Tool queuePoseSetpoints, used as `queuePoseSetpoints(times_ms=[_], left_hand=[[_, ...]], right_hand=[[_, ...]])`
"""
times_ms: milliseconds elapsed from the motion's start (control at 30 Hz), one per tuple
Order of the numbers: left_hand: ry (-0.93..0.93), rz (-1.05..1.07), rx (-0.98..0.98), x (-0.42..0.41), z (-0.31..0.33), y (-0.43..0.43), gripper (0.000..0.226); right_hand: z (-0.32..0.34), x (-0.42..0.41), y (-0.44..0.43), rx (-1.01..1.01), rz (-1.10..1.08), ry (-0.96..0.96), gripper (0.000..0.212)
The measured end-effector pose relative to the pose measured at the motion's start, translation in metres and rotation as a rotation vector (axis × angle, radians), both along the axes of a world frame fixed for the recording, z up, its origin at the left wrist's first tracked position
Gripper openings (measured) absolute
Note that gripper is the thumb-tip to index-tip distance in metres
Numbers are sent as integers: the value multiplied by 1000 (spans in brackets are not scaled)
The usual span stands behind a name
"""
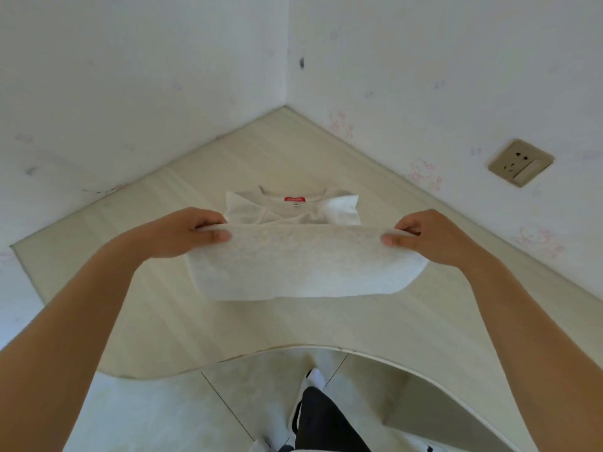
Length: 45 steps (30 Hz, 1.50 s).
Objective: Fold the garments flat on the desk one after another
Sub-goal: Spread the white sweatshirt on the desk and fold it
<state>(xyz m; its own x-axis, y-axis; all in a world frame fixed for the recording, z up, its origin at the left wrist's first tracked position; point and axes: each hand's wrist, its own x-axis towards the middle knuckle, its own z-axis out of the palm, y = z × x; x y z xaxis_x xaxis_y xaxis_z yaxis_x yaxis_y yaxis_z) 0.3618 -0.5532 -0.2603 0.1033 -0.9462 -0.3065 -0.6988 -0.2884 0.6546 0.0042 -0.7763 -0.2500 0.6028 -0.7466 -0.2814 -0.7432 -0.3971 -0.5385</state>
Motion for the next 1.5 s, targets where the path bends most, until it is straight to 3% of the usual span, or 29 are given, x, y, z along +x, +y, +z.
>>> queuePoseSetpoints(times_ms=[100, 400, 500, 567, 733, 900, 967, 1033, 1133, 1233, 1500], left_hand=[[-3, 119, -81, 30, 0, -31, 58], [-338, 410, -82, 100, -75, -161, 27], [-562, 470, -81, 104, -122, -197, 27], [-588, 501, -44, 104, -151, -211, 28], [-436, 599, 33, 112, -199, -224, 31], [-274, 784, -104, 99, -205, -220, 27], [-158, 939, -100, 90, -198, -214, 41], [-49, 1073, -28, 82, -194, -201, 61], [5, 1082, 122, 67, -192, -177, 71], [20, 1070, 159, 52, -190, -166, 72], [145, 1061, 151, 49, -190, -147, 77]], right_hand=[[3, 30, -34, 9, -45, -138, 27], [-72, 131, -162, -47, -135, -159, 34], [-127, 152, -192, -19, -149, -75, 28], [-159, 160, -202, -7, -161, -32, 26], [-200, 171, -212, -64, -222, -15, 28], [-212, 177, -215, -94, -221, -123, 24], [-212, 171, -208, -85, -306, -178, 27], [-211, 160, -191, 14, -477, -212, 44], [-209, 146, -161, 212, -635, -235, 61], [-202, 141, -138, 360, -694, -158, 66], [-182, 129, -106, 471, -717, -68, 84]])
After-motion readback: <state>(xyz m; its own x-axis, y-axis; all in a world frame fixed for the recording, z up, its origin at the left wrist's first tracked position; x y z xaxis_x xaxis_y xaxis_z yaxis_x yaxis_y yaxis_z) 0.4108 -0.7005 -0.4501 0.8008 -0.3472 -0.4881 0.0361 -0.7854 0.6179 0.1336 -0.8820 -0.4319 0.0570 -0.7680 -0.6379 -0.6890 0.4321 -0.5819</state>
